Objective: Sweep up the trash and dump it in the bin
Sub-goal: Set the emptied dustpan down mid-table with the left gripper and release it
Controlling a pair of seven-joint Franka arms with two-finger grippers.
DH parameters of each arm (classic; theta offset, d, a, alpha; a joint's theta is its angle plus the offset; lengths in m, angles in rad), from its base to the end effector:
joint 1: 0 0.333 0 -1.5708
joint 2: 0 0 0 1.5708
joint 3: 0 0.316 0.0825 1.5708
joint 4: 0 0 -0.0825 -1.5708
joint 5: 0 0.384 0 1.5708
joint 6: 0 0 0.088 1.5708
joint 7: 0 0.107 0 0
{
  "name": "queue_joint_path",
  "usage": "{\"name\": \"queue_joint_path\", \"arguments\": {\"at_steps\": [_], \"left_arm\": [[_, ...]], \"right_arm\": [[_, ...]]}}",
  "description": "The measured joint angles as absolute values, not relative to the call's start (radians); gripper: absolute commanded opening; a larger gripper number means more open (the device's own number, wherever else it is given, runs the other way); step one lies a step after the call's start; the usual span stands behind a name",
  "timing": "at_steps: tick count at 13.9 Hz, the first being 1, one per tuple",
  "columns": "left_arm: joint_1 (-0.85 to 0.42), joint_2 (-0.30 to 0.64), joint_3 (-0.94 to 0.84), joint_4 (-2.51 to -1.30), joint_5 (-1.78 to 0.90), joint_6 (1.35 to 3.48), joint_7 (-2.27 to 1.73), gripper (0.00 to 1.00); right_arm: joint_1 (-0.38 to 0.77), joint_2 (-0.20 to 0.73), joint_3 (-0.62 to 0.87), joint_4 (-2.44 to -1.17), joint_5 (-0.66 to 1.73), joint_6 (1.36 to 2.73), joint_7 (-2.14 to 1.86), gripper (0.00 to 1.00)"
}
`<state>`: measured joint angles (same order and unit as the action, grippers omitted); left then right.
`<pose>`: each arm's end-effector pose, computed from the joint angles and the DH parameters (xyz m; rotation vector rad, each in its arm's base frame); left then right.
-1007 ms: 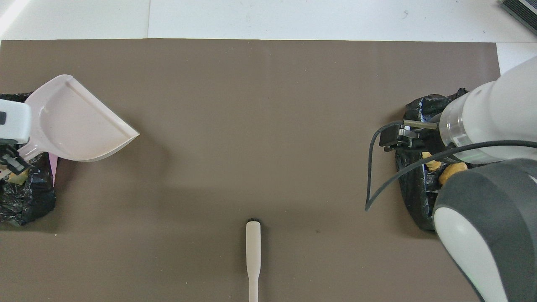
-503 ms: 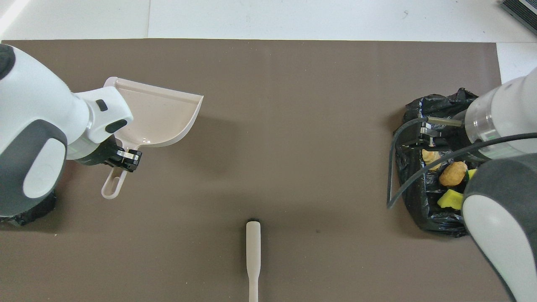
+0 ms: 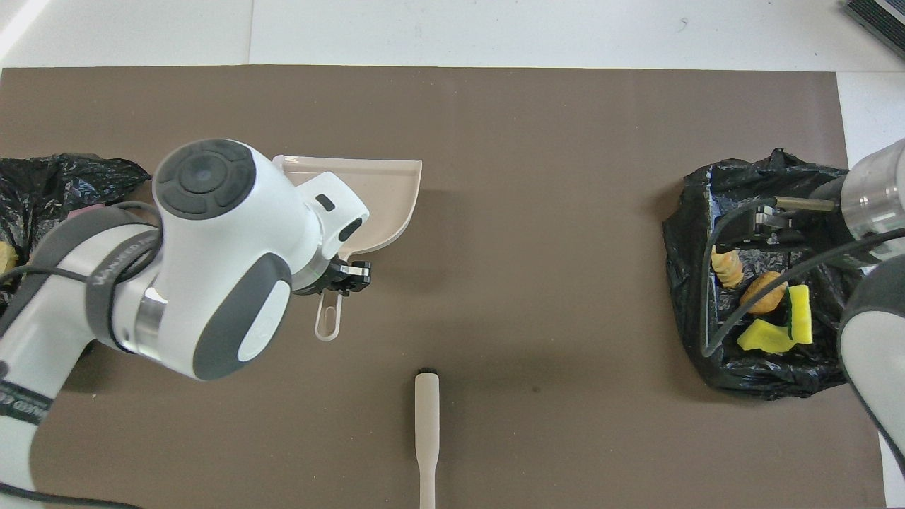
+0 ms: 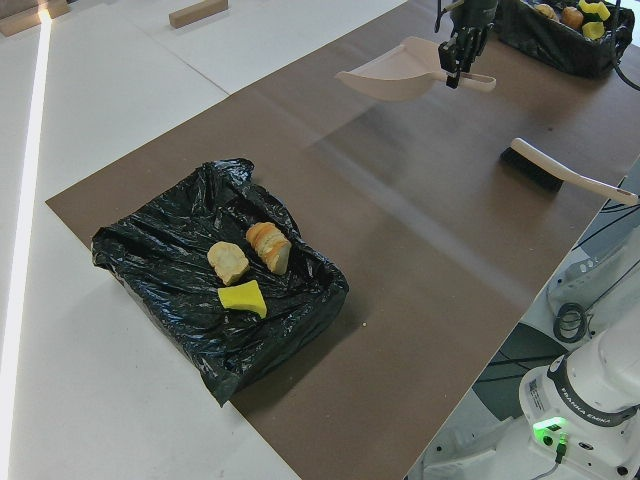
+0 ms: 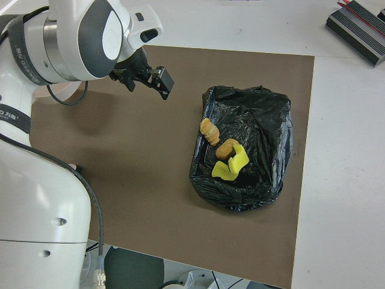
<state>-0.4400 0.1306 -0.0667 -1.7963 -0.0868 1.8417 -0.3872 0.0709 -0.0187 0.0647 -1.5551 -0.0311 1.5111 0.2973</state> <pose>0.5135 -0.2912 0.4654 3.0875 -0.1429 -0.1796 0.5382 0.0703 0.6370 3.0942 -0.2530 -0.0277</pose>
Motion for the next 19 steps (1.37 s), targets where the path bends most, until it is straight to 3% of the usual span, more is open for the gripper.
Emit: {"name": "queue_joint_path", "arguments": {"at_steps": [5,6,7,8,13,19], "left_arm": [[-0.549,0.286,-0.069,-1.824,-0.097,2.102,-0.501,0.02],[-0.563,0.298,-0.069,-1.834,-0.104,2.141,-0.529,0.30],[-0.570,0.304,-0.069,-1.840,-0.111,2.159,-0.546,0.73],[-0.571,0.304,-0.069,-1.842,-0.114,2.163,-0.554,1.00],[-0.552,0.282,-0.044,-1.838,-0.116,2.159,-0.562,1.00],[-0.360,0.210,-0.032,-1.833,-0.116,2.149,-0.442,1.00]], "right_arm": [[0.074,-0.019,0.054,-1.555,-0.031,1.488,0.248,1.00],[0.075,-0.019,0.042,-1.555,-0.031,1.488,0.231,1.00],[0.074,-0.019,0.030,-1.555,-0.031,1.488,0.213,1.00],[0.074,-0.019,0.023,-1.555,-0.031,1.488,0.200,1.00],[0.078,-0.019,0.020,-1.555,-0.031,1.488,0.191,1.00],[0.076,-0.019,0.018,-1.555,-0.031,1.488,0.191,1.00]]}}
